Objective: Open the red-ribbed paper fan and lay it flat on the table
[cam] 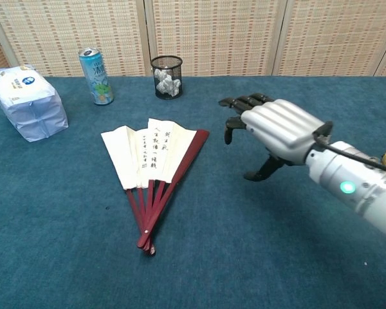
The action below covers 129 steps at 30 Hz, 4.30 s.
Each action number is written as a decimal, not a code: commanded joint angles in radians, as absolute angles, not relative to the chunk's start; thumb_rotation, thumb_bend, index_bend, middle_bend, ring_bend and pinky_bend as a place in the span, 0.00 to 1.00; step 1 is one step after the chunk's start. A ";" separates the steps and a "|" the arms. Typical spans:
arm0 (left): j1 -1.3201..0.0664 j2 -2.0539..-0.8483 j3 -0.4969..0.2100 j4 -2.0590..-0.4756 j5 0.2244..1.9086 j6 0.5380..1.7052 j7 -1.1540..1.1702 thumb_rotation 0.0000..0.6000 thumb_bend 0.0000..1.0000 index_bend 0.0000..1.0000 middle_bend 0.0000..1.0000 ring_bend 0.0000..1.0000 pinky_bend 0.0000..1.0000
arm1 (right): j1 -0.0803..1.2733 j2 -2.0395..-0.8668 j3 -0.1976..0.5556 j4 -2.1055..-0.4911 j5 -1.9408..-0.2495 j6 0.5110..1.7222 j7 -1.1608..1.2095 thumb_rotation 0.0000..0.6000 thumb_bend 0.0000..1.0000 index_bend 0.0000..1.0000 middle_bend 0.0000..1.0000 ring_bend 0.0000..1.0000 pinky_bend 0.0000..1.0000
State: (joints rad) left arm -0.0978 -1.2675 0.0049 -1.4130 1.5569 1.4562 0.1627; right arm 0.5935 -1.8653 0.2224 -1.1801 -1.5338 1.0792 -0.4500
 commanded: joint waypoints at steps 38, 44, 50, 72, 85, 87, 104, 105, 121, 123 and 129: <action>-0.093 -1.261 -0.009 -1.407 1.514 1.464 0.177 1.00 0.47 0.00 0.00 0.00 0.03 | 0.986 -2.269 0.262 -0.623 -1.349 0.974 -0.323 1.00 0.47 0.57 0.10 0.00 0.00; -0.090 -1.260 -0.008 -1.405 1.517 1.470 0.168 1.00 0.47 0.00 0.00 0.00 0.03 | 1.008 -2.269 0.247 -0.617 -1.375 1.086 -0.282 1.00 0.60 0.61 0.12 0.00 0.00; -0.118 -1.269 -0.003 -1.381 1.566 1.461 0.035 1.00 0.48 0.08 0.00 0.00 0.04 | 1.023 -2.211 0.269 -0.702 -1.419 1.175 -0.300 1.00 0.63 0.61 0.12 0.00 0.00; -0.350 -1.520 -0.054 -1.349 1.545 1.240 -1.208 1.00 0.36 0.13 0.00 0.00 0.04 | 1.066 -1.993 0.454 -1.367 -1.288 1.196 -0.803 1.00 0.72 0.61 0.12 0.00 0.00; -0.375 -1.642 -0.182 -1.456 1.346 1.205 -0.981 1.00 0.37 0.13 0.00 0.00 0.04 | 1.150 -2.077 0.539 -1.350 -1.145 1.196 -0.883 1.00 0.72 0.60 0.12 0.00 0.00; -0.372 -1.660 -0.196 -1.461 1.328 1.214 -0.953 1.00 0.37 0.18 0.00 0.00 0.04 | 1.160 -2.091 0.545 -1.333 -1.132 1.200 -0.883 1.00 0.72 0.60 0.12 0.00 0.00; -0.359 -1.766 -0.269 -1.402 1.274 1.283 -0.815 1.00 0.73 0.72 0.10 0.00 0.04 | 1.204 -2.113 0.576 -1.313 -1.080 1.226 -0.857 1.00 0.72 0.59 0.12 0.00 0.00; -0.360 -1.770 -0.273 -1.396 1.276 1.288 -0.806 1.00 0.74 0.73 0.11 0.00 0.04 | 1.203 -2.108 0.576 -1.319 -1.080 1.229 -0.855 1.00 0.72 0.59 0.12 0.00 0.00; -0.409 -1.799 -0.346 -1.085 1.364 1.428 -0.679 1.00 0.74 0.73 0.15 0.00 0.04 | 1.074 -1.906 0.486 -1.501 -1.152 1.279 -0.782 1.00 0.72 0.59 0.12 0.00 0.00; -0.420 -1.804 -0.355 -1.026 1.366 1.440 -0.665 1.00 0.75 0.73 0.15 0.00 0.04 | 1.045 -1.870 0.462 -1.529 -1.171 1.288 -0.762 1.00 0.72 0.59 0.12 0.00 0.00; -0.438 -1.837 -0.343 -0.846 1.387 1.479 -0.637 1.00 0.74 0.72 0.16 0.00 0.04 | 0.983 -1.799 0.394 -1.573 -1.217 1.304 -0.725 1.00 0.72 0.59 0.12 0.00 0.00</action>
